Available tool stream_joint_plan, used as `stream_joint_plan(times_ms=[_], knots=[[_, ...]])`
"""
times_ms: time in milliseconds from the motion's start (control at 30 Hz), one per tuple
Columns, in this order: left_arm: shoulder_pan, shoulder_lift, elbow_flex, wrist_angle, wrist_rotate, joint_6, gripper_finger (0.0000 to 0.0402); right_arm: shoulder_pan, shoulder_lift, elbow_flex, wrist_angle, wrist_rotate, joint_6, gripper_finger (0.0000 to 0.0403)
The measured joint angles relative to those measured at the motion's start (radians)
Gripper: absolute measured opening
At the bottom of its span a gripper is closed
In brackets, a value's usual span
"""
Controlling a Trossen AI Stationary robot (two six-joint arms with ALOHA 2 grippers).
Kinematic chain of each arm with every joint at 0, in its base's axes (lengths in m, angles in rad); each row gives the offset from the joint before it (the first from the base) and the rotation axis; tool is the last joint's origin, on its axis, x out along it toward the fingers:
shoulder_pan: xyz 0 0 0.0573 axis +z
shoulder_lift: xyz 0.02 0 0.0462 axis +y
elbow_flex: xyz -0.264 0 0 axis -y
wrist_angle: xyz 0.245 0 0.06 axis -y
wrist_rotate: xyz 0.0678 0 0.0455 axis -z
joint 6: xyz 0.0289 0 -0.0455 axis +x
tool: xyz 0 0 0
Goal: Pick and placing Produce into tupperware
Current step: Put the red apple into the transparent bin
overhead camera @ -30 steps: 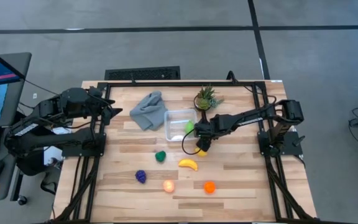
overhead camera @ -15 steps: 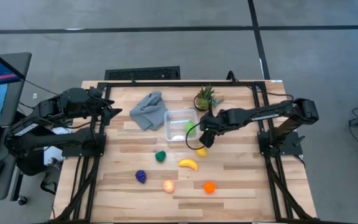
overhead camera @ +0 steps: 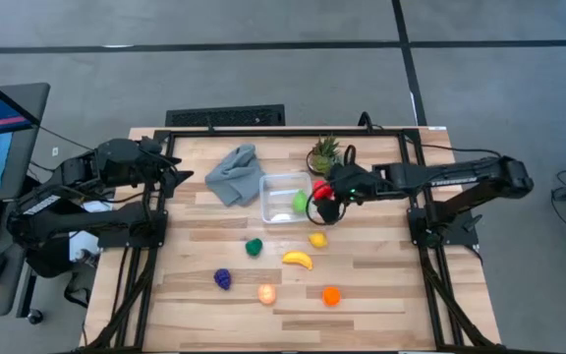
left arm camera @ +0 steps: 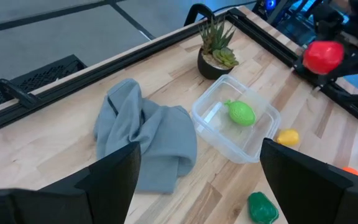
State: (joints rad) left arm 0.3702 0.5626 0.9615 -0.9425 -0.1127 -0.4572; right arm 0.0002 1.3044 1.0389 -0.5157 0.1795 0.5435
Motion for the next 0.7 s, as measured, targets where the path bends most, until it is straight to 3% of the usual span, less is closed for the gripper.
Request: stream_joint_plan(times_ms=[267,700], knots=[[0.0,0.0,0.0,0.011,0.0,-0.001,0.0317,-0.002,0.032,0.0,0.116,0.0,-0.026,0.0295],[0.0,0.0,0.0,0.011,0.002,-0.001,0.0317,-0.043,0.27,0.0,0.41,-0.009,-0.04,0.0295]])
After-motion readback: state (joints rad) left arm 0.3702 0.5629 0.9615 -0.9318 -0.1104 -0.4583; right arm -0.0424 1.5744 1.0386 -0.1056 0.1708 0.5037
